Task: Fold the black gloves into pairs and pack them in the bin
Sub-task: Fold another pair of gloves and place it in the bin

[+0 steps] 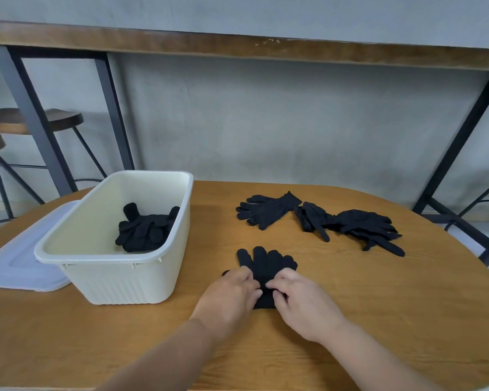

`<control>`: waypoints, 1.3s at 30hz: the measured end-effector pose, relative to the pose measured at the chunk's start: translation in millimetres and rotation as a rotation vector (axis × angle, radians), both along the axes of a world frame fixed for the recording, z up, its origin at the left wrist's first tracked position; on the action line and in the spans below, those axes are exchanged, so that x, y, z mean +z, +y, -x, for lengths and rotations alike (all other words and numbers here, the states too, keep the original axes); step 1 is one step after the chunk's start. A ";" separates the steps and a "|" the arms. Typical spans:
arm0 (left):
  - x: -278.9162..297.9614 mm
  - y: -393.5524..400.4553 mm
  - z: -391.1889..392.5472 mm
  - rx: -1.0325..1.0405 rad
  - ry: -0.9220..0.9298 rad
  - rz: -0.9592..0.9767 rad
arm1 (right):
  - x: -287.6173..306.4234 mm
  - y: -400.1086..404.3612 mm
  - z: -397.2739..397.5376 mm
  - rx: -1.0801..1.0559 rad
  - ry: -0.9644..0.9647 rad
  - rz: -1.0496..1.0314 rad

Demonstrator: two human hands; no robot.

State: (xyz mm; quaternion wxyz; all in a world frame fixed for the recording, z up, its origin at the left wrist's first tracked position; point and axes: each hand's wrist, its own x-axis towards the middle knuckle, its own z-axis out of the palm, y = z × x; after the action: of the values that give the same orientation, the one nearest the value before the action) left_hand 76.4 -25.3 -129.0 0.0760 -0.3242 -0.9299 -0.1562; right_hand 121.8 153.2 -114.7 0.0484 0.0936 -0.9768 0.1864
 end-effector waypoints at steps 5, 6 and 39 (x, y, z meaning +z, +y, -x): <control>-8.5 -12.1 -6.1 -0.065 -0.019 -0.046 | 1.3 0.9 -6.0 0.050 0.012 -0.106; -6.6 -10.0 -6.4 -0.060 -0.005 -0.047 | 1.1 -0.7 -5.5 0.043 0.024 -0.103; 4.0 -5.7 10.4 -0.057 0.027 -0.015 | 10.2 -1.4 7.4 0.036 0.028 -0.054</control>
State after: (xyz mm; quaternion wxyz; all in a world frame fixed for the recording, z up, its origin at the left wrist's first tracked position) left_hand 66.0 -31.0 -125.0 0.0865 -0.3520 -0.9180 -0.1611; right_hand 114.4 151.8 -104.5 0.0562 0.1149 -0.9789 0.1595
